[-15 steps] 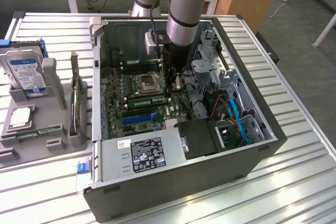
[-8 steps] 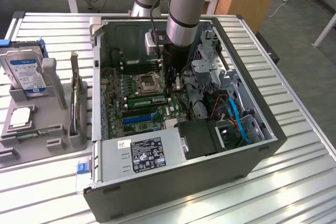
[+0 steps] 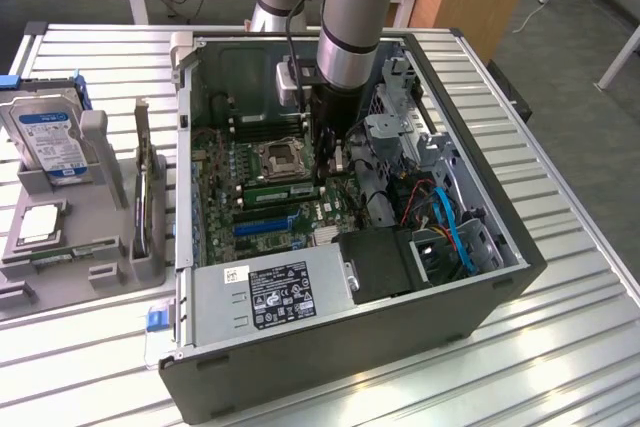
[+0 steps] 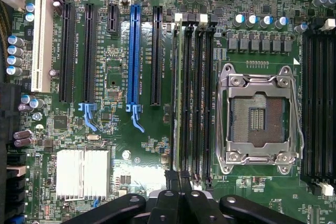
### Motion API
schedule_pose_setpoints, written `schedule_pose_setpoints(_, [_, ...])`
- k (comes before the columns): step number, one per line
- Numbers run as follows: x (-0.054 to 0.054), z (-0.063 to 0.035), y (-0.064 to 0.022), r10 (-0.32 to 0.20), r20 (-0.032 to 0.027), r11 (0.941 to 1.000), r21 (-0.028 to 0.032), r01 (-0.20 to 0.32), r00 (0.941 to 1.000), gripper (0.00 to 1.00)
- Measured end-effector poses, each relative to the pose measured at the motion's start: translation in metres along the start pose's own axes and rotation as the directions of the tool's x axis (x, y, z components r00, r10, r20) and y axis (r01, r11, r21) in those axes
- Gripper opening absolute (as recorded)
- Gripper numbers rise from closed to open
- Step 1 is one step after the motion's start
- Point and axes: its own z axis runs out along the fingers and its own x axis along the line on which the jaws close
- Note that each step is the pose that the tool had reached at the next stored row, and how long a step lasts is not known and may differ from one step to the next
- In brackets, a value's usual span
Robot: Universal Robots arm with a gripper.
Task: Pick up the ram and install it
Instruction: 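Press down the ram until it locks into place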
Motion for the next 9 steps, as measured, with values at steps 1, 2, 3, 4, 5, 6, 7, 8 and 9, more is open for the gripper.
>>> schedule_pose_setpoints(1, [0.0, 0.0, 0.0, 0.0, 0.0, 1.0, 0.0, 0.0, 1.0, 0.1])
schedule_pose_setpoints(2, [0.0, 0.0001, 0.0, 0.0, 0.0001, 1.0, 0.0, 0.0, 1.0, 0.1])
schedule_pose_setpoints(3, [0.0, 0.0001, 0.0, 0.0, 0.0002, 1.0, 0.0, 0.0, 1.0, 0.1])
schedule_pose_setpoints(4, [0.0, 0.0001, 0.0, 0.0, 0.0002, 1.0, 0.0, 0.0, 1.0, 0.1])
schedule_pose_setpoints(5, [0.0, 0.0005, 0.0, 0.0, 0.0003, 1.0, 0.0002, 0.0, 1.0, 0.1])
schedule_pose_setpoints(6, [0.0, 0.0008, -0.0001, 0.0, 0.0004, 1.0, 0.0002, 0.0, 1.0, 0.1])
schedule_pose_setpoints(7, [0.0, 0.001, -0.0001, 0.0, 0.0001, 1.0, 0.0001, 0.0, 1.0, 0.1])
schedule_pose_setpoints(8, [0.0, 0.0012, -0.0001, 0.0, 0.0, 1.0, 0.0001, 0.0, 1.0, 0.1])
schedule_pose_setpoints(9, [0.0, 0.0012, -0.0001, 0.0, 0.0, 1.0, 0.0, 0.0, 1.0, 0.1])
